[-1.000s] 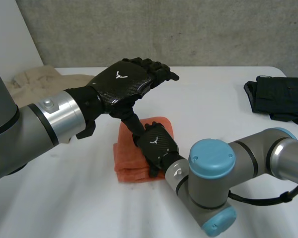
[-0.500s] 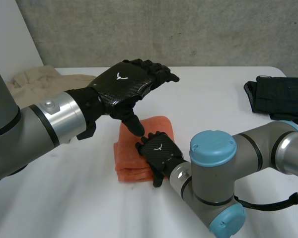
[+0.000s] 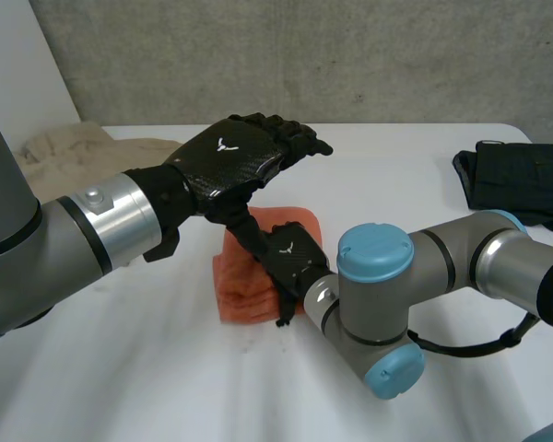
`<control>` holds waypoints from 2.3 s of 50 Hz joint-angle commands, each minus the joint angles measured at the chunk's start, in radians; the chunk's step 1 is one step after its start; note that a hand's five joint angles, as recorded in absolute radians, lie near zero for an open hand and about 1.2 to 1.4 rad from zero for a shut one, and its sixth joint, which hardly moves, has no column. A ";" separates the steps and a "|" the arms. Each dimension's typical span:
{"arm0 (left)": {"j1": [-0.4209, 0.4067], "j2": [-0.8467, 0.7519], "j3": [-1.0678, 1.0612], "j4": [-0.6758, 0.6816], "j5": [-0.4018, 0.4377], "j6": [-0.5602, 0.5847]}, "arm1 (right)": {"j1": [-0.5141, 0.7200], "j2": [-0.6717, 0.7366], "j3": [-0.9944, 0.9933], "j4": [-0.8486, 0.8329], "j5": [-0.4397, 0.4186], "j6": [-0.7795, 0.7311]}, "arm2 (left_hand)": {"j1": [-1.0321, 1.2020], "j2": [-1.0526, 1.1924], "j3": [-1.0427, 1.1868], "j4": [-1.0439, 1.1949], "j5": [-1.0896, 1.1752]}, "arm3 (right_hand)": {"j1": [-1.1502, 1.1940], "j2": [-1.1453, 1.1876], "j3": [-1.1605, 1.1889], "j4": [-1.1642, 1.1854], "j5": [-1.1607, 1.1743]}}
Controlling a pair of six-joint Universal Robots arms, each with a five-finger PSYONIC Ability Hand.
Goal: Fold the laundry.
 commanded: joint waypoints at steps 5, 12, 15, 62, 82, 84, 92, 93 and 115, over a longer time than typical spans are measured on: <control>-0.003 0.002 -0.001 0.000 0.000 0.000 | -0.018 0.038 -0.076 -0.006 -0.001 0.001 | 0.009 0.003 -0.001 0.003 -0.016 | 0.252 0.210 0.189 0.193 0.230; -0.001 0.002 -0.003 0.000 0.002 0.000 | -0.037 0.096 -0.142 -0.009 0.012 -0.002 | 0.009 0.003 -0.001 0.003 -0.016 | 0.607 0.565 0.544 0.548 0.585; -0.001 0.000 -0.003 0.000 0.002 0.000 | -0.056 0.096 -0.152 -0.009 0.014 -0.005 | 0.009 0.003 -0.001 0.003 -0.016 | 1.037 0.995 0.974 0.978 1.015; 0.000 0.035 -0.001 0.001 0.000 0.000 | -0.940 0.196 -0.627 -0.464 -0.486 0.182 | 0.012 0.006 0.002 0.006 -0.013 | 1.039 0.996 0.975 0.980 1.017; 0.000 0.045 -0.015 0.001 0.000 0.002 | -1.083 0.310 -0.336 -0.719 -0.652 0.319 | 0.015 0.009 0.005 0.009 -0.010 | 1.039 0.996 0.975 0.980 1.017; 0.000 0.046 -0.017 0.001 0.000 0.002 | -1.083 0.278 -0.313 -0.707 -0.646 0.319 | 0.015 0.009 0.004 0.008 -0.010 | 1.039 0.996 0.975 0.980 1.017; -0.001 0.048 -0.017 0.001 0.000 0.002 | -1.066 0.187 -0.367 -0.707 -0.615 0.324 | 0.015 0.009 0.004 0.008 -0.010 | 1.039 0.996 0.975 0.980 1.017; -0.001 0.046 -0.017 0.001 0.000 0.002 | -1.060 0.188 -0.401 -0.707 -0.604 0.325 | 0.015 0.009 0.004 0.008 -0.010 | 1.039 0.996 0.975 0.980 1.017; -0.001 0.043 -0.017 0.001 0.002 0.002 | -1.021 0.354 -0.465 -0.733 -0.580 0.293 | 0.015 0.009 0.004 0.008 -0.010 | 1.039 0.996 0.975 0.980 1.017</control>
